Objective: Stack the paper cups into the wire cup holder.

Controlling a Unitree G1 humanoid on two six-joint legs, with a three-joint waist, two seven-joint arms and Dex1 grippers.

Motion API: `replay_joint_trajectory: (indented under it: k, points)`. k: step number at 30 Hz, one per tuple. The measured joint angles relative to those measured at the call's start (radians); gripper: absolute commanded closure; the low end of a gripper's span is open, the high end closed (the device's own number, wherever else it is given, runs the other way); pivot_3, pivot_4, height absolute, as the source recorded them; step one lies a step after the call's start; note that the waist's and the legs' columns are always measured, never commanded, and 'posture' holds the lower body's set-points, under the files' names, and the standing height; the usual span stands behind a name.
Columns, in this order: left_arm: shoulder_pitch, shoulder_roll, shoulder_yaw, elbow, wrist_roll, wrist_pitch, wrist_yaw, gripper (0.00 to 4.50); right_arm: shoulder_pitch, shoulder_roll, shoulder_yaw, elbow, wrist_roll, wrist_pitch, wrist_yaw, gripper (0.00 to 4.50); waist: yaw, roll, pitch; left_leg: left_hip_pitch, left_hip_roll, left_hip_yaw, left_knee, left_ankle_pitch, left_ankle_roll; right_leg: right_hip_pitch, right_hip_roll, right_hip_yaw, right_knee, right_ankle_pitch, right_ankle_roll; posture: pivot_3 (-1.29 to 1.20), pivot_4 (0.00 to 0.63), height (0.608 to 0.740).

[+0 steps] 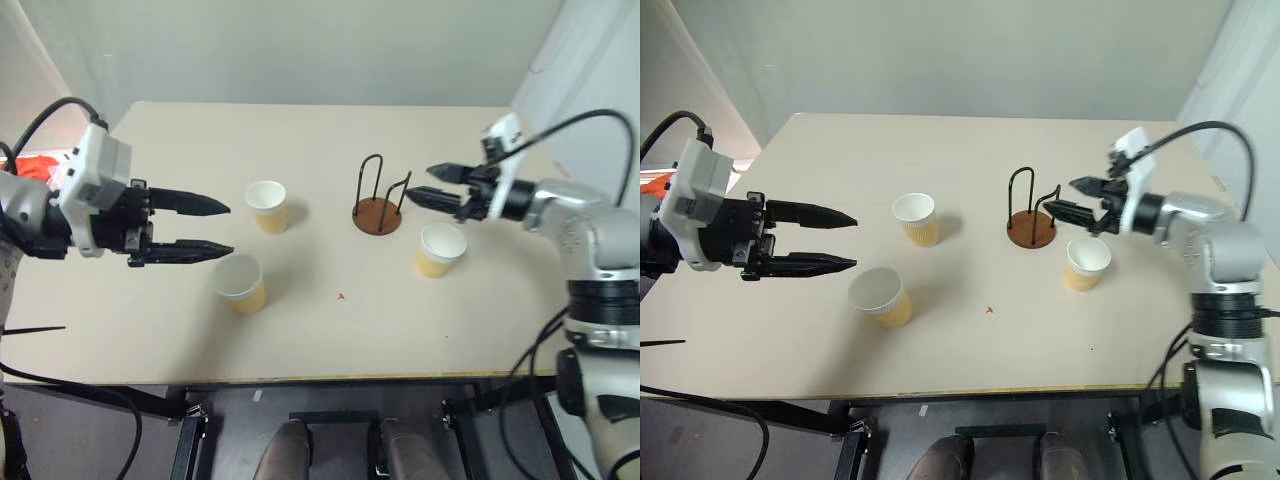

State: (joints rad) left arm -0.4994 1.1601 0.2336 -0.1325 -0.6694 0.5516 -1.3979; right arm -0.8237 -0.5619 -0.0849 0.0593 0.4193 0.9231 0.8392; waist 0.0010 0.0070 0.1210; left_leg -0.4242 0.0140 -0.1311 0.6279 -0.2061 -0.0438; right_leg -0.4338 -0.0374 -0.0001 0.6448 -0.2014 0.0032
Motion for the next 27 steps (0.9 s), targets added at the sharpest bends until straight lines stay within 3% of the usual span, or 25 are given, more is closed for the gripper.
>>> replay_joint_trajectory:
  k: [7, 20, 23, 27]
  points:
    - [0.085, -0.008, 0.036, -0.050, -0.004, 0.022, 0.056, 1.46, -0.028, 0.037, 0.025, 0.033, -0.023, 0.131, -0.160, 0.13, 0.018, 0.000, 0.000, -0.003, 0.000, 0.000, 0.001, -0.001, -0.001, -0.003, 0.000, 0.000, 0.000, 0.000, 0.000, 0.00, 0.150, 0.740]
    - [0.173, -0.026, 0.092, -0.143, -0.044, 0.066, 0.126, 1.46, -0.070, 0.202, 0.007, 0.333, -0.070, -0.066, -0.293, 0.13, 0.019, 0.000, 0.000, -0.004, 0.000, 0.000, 0.001, -0.001, -0.003, -0.006, 0.000, 0.000, 0.002, 0.001, -0.001, 0.00, 0.150, 0.740]
    - [0.187, -0.026, 0.106, -0.147, -0.046, 0.070, 0.143, 1.44, -0.115, 0.228, -0.025, 0.398, -0.069, -0.115, -0.321, 0.70, 0.019, 0.000, 0.000, -0.005, 0.000, 0.000, 0.001, -0.001, -0.003, -0.007, 0.000, 0.000, 0.002, 0.001, -0.001, 0.00, 0.150, 0.740]
    - [0.209, -0.026, 0.110, -0.156, -0.049, 0.083, 0.160, 1.44, -0.145, 0.229, -0.042, 0.446, -0.071, -0.154, -0.337, 2.04, 0.021, 0.000, 0.000, -0.006, 0.000, 0.000, 0.001, -0.003, -0.004, -0.007, 0.000, 0.000, 0.002, 0.001, 0.000, 0.00, 0.150, 0.740]
